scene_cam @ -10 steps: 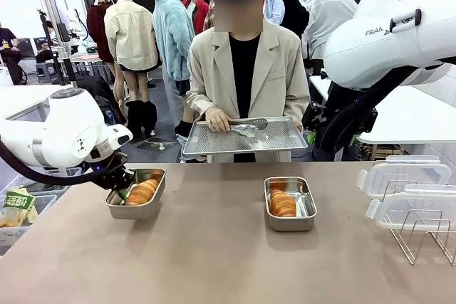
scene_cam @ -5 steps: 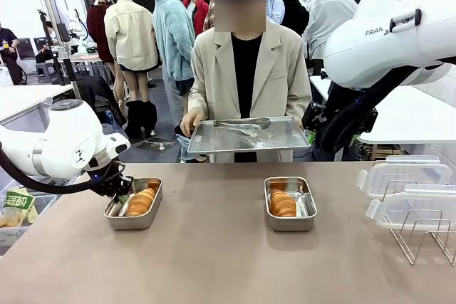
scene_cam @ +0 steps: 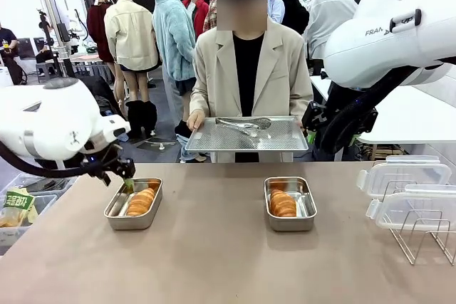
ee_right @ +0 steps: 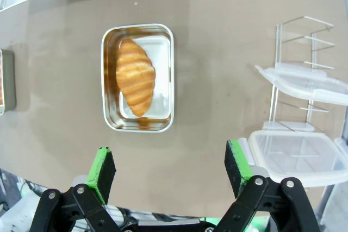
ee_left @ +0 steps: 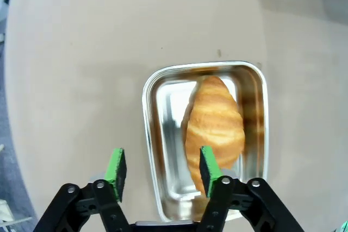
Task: Place the bread in airtight containers.
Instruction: Once an object is inside an Airtight Container , place the container in the center of the table, then pick up one Airtight Container lid and hand it to the human.
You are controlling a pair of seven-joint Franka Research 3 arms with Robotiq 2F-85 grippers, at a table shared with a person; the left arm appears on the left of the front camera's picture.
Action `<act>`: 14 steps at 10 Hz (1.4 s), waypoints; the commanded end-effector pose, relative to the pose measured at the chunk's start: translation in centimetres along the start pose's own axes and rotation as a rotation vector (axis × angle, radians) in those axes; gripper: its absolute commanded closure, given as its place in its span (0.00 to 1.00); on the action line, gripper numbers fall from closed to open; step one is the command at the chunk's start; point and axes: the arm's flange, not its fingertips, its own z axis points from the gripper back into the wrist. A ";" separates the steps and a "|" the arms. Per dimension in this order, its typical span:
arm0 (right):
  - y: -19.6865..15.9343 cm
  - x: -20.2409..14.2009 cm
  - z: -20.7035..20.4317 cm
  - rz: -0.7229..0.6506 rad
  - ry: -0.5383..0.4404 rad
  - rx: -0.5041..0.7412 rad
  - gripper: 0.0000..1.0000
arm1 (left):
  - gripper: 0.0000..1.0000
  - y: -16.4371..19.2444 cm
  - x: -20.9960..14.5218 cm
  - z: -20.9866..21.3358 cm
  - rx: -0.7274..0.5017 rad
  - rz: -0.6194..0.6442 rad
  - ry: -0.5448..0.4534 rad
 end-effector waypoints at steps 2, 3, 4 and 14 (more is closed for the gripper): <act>0.0 -0.1 -0.3 0.001 0.005 0.004 0.00 | 0.23 2.3 0.8 5.7 0.015 -0.035 0.006; 0.0 -0.1 -0.3 0.001 0.005 0.004 0.00 | 0.23 3.4 1.0 7.5 -0.011 -0.021 0.023; 0.0 -0.1 -0.3 0.001 0.005 0.004 0.00 | 0.23 5.1 1.0 9.8 0.017 0.008 0.024; 0.0 -0.1 -0.3 0.001 0.005 0.004 0.00 | 0.23 9.3 0.2 13.1 -0.035 0.078 -0.016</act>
